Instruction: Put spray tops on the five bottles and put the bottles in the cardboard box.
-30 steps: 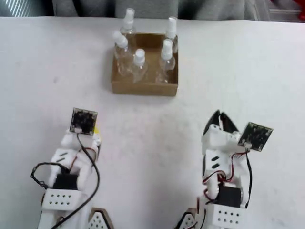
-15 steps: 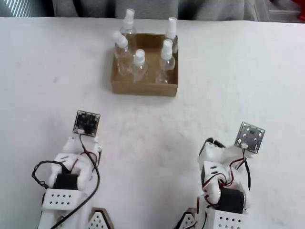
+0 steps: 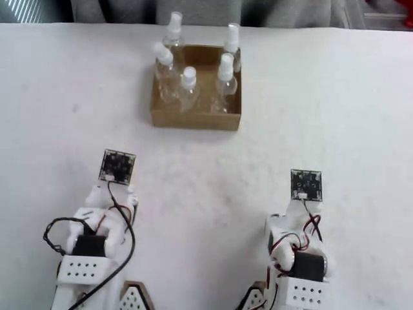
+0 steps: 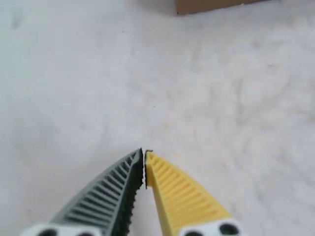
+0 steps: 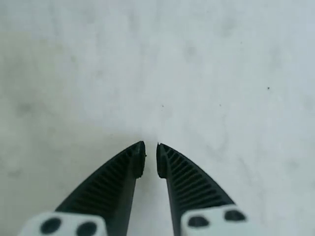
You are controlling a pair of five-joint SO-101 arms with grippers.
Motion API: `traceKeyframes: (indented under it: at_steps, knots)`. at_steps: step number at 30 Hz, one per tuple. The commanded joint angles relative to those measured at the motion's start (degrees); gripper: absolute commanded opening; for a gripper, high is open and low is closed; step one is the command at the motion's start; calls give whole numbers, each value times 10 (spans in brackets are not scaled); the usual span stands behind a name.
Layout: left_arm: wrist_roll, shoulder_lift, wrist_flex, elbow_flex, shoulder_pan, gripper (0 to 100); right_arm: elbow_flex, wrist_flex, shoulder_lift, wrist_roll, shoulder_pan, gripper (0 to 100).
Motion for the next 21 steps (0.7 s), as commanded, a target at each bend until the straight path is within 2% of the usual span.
traceKeyframes:
  at_steps: [1, 13, 17, 21]
  knots:
    - [-3, -7, -1, -2, -4, 23, 15, -15, -3, 9, 0, 15]
    - [-2, -42, 12, -2, -4, 23, 14, -3, -4, 11, 2, 15]
    - [-2, -121, 104, -2, -4, 23, 14, -3, -4, 11, 2, 15]
    - [-2, -183, 262, -2, -4, 23, 14, -3, -4, 11, 2, 15]
